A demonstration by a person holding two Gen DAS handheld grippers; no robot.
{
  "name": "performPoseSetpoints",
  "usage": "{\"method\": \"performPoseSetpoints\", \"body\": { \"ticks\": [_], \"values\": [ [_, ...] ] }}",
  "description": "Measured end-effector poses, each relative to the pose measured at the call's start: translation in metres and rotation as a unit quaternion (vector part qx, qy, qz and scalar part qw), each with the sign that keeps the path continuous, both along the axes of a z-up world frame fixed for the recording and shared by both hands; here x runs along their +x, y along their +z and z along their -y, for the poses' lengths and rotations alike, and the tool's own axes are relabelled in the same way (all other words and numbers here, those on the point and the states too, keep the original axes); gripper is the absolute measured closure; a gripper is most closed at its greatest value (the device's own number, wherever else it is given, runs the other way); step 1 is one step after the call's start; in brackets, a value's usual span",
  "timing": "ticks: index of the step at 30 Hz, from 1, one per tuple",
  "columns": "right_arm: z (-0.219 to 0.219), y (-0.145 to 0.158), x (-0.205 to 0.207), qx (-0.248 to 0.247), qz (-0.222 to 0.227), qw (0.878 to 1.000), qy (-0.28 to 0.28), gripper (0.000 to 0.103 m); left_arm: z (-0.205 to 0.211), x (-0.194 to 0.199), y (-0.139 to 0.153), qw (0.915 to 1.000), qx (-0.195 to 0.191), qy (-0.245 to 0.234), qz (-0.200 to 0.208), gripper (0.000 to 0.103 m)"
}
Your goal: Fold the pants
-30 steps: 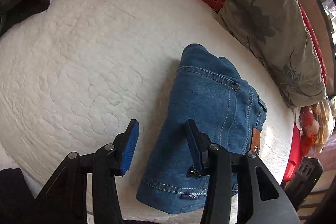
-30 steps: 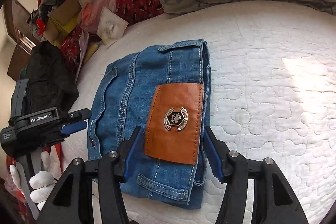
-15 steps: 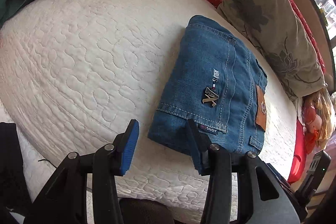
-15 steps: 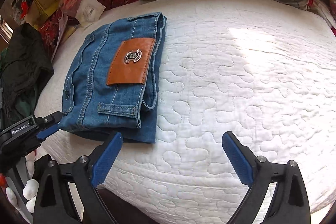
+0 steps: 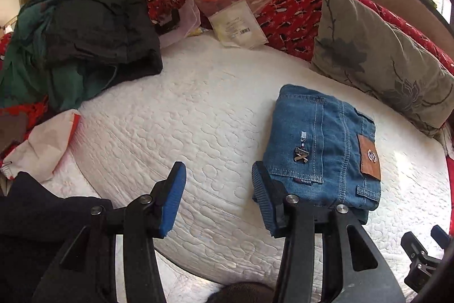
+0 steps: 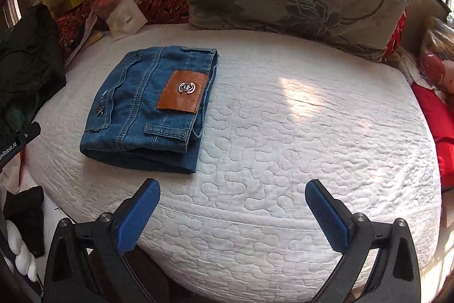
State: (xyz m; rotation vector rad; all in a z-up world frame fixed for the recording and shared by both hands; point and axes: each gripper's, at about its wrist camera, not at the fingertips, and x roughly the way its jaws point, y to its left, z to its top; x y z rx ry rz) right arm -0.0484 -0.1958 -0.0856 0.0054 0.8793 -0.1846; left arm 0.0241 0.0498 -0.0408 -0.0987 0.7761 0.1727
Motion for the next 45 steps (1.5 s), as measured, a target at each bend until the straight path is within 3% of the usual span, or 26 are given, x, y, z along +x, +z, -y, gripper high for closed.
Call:
{"method": "performPoseSetpoints", "body": {
  "ticks": [3, 5, 8, 15, 17, 19, 24, 27, 30, 34, 36, 40, 45],
  "values": [
    [-0.010, 0.026, -0.016, -0.049, 0.055, 0.997, -0.003, 0.000, -0.002, -0.012, 0.023, 0.9980, 0.027, 0.015, 0.055, 0.024],
    [-0.012, 0.040, -0.023, -0.060, 0.072, 0.996, -0.011, 0.000, -0.002, -0.022, 0.036, 0.9953, 0.038, 0.021, 0.086, 0.023],
    [-0.008, 0.048, -0.024, -0.054, 0.057, 0.997, -0.029, 0.000, -0.003, -0.028, 0.051, 0.9939, 0.036, 0.021, 0.102, 0.020],
    [-0.008, 0.060, -0.046, -0.045, 0.105, 0.993, -0.038, 0.000, -0.001, -0.031, 0.052, 0.9968, 0.026, 0.011, 0.076, 0.019],
    [-0.005, 0.051, -0.041, -0.016, 0.068, 0.997, -0.027, 0.000, 0.001, -0.030, 0.047, 0.9971, 0.031, 0.008, 0.070, 0.019],
    [-0.006, 0.047, -0.041, -0.032, 0.060, 0.997, -0.037, 0.000, 0.002, -0.028, 0.042, 0.9984, 0.024, 0.000, 0.051, 0.019],
    [-0.018, 0.078, -0.062, -0.065, 0.131, 0.988, -0.043, 0.000, 0.007, -0.027, 0.032, 0.9993, 0.020, -0.010, 0.031, 0.019],
    [-0.014, 0.088, -0.059, -0.038, 0.127, 0.991, -0.033, 0.000, 0.012, -0.027, 0.031, 0.9993, 0.024, -0.014, 0.023, 0.019],
    [-0.011, 0.088, -0.055, -0.036, 0.123, 0.991, -0.041, 0.000, 0.017, -0.026, 0.031, 0.9990, 0.042, -0.010, 0.012, 0.019],
    [-0.012, 0.082, -0.053, -0.039, 0.116, 0.992, -0.043, 0.000, 0.032, -0.022, 0.029, 0.9938, 0.111, -0.009, -0.007, 0.019],
    [-0.013, 0.078, -0.052, -0.040, 0.113, 0.992, -0.044, 0.000, 0.038, -0.024, 0.026, 0.9921, 0.123, -0.022, -0.008, 0.019],
    [-0.015, 0.074, -0.050, -0.048, 0.111, 0.992, -0.041, 0.000, 0.038, -0.021, 0.021, 0.9949, 0.060, -0.072, -0.037, 0.019],
    [-0.012, 0.068, -0.046, -0.038, 0.104, 0.993, -0.042, 0.000, 0.031, -0.012, 0.009, 0.9907, -0.041, -0.105, -0.075, 0.019]
  ]
}}
